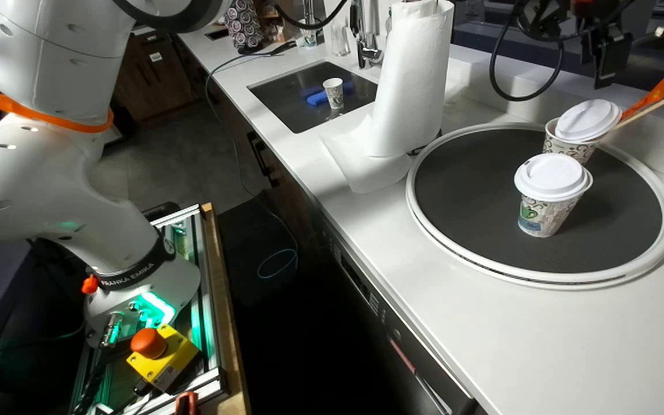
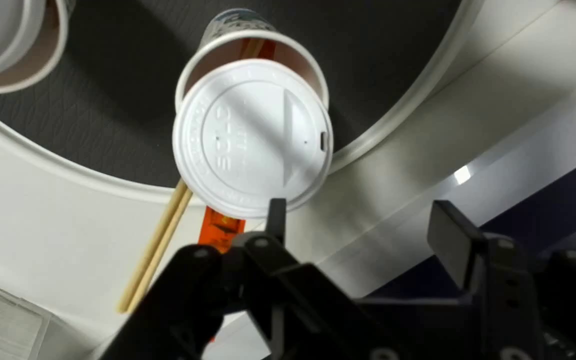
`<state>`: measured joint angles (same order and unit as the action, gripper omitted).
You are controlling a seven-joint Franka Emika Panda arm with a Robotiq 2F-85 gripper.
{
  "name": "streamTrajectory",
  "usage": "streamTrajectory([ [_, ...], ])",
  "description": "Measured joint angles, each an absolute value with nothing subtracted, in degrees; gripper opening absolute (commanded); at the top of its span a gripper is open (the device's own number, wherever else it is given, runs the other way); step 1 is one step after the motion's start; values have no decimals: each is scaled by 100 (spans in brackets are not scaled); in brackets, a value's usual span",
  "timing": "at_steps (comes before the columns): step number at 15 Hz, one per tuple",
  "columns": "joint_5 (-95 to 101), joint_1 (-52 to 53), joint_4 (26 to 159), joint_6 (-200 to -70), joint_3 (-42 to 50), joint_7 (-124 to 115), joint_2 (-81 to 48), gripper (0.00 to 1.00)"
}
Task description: Pick up the lid white and place it on the cup without a lid
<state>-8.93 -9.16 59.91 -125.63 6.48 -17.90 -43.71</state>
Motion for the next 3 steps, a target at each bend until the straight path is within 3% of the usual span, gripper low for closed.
streamTrajectory([
  [3,-1149,-960,6049,-12295,430,-1652,-4068,100],
])
